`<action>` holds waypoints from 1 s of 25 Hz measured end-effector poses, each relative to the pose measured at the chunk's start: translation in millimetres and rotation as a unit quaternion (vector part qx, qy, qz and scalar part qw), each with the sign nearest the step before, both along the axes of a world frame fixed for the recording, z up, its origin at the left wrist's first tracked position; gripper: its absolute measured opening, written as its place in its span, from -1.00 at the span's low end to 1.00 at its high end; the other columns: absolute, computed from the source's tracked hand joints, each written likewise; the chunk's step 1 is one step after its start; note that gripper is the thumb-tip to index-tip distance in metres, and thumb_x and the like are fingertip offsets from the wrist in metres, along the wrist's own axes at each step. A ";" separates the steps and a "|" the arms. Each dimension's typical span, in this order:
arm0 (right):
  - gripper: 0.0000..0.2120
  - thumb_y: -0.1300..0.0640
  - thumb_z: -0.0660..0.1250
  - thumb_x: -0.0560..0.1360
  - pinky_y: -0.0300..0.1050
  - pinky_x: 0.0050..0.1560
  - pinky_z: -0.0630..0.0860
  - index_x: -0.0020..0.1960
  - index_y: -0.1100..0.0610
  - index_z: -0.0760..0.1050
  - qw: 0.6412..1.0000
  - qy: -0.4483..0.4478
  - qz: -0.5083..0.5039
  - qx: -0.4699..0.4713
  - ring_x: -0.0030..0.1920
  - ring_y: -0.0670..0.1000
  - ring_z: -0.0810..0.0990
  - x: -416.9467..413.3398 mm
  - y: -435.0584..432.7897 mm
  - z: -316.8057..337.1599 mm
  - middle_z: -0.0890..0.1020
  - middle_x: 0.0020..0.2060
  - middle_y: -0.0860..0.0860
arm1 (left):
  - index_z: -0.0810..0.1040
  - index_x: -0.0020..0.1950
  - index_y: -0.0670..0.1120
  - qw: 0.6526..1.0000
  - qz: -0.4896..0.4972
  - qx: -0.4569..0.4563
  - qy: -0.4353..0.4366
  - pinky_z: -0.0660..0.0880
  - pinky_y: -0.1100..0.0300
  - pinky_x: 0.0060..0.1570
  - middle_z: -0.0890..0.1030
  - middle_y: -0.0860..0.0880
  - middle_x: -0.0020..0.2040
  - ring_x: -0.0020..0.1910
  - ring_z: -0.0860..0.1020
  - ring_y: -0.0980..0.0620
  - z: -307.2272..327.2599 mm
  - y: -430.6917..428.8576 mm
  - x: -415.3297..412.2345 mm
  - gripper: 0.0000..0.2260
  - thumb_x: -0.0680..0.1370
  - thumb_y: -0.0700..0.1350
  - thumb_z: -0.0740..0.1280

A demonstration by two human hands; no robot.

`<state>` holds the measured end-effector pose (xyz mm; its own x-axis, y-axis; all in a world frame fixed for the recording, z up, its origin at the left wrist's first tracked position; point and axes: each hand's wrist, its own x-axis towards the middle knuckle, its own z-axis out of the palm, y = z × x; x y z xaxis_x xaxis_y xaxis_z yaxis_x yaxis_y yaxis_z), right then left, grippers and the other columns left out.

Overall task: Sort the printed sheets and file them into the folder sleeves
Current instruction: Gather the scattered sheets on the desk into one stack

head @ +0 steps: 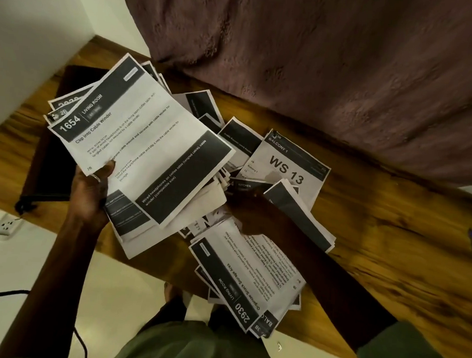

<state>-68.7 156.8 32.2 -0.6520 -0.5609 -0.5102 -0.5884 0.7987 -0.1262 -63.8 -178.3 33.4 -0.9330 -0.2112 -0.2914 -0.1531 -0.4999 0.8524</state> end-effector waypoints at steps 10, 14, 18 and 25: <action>-0.75 0.07 0.35 0.56 -0.10 0.01 0.52 0.22 0.05 0.44 0.935 -0.019 -0.336 -0.113 0.05 -0.03 0.57 12.6 73.8 68.8 0.57 0.03 -0.06 | 0.32 0.54 -0.07 1.000 -0.001 0.007 0.005 0.52 -0.19 0.23 0.49 -0.15 0.43 0.39 0.47 -0.22 4.1 -8.3 7.3 -0.53 0.63 -0.26 0.27; -0.63 0.17 0.37 0.54 0.07 0.20 0.51 0.33 0.08 0.41 0.788 -0.012 -0.553 -0.269 0.24 0.13 0.55 34.4 131.1 95.8 0.56 0.22 0.04 | 0.29 0.55 -0.08 1.000 -0.007 0.022 -0.005 0.51 -0.21 0.24 0.48 -0.14 0.44 0.39 0.48 -0.20 2.8 -5.6 15.0 -0.53 0.65 -0.26 0.24; -0.64 0.16 0.37 0.55 -0.01 0.11 0.48 0.32 0.14 0.41 0.722 -0.036 -0.651 -0.232 0.21 0.17 0.57 54.8 106.4 51.0 0.57 0.23 0.11 | 0.28 0.55 -0.07 1.000 -0.023 -0.001 -0.009 0.56 -0.14 0.20 0.50 -0.13 0.42 0.37 0.50 -0.17 4.9 2.2 19.6 -0.54 0.65 -0.27 0.21; 0.00 -0.15 0.47 0.43 0.15 0.50 0.17 0.56 0.23 -0.06 0.745 0.013 -0.661 -0.089 0.50 0.28 0.17 68.4 42.2 -20.6 0.10 0.52 0.28 | 0.30 0.54 -0.03 0.998 -0.044 0.000 -0.043 0.56 -0.17 0.16 0.52 -0.13 0.40 0.34 0.53 -0.18 -0.1 -0.2 31.5 -0.55 0.66 -0.28 0.16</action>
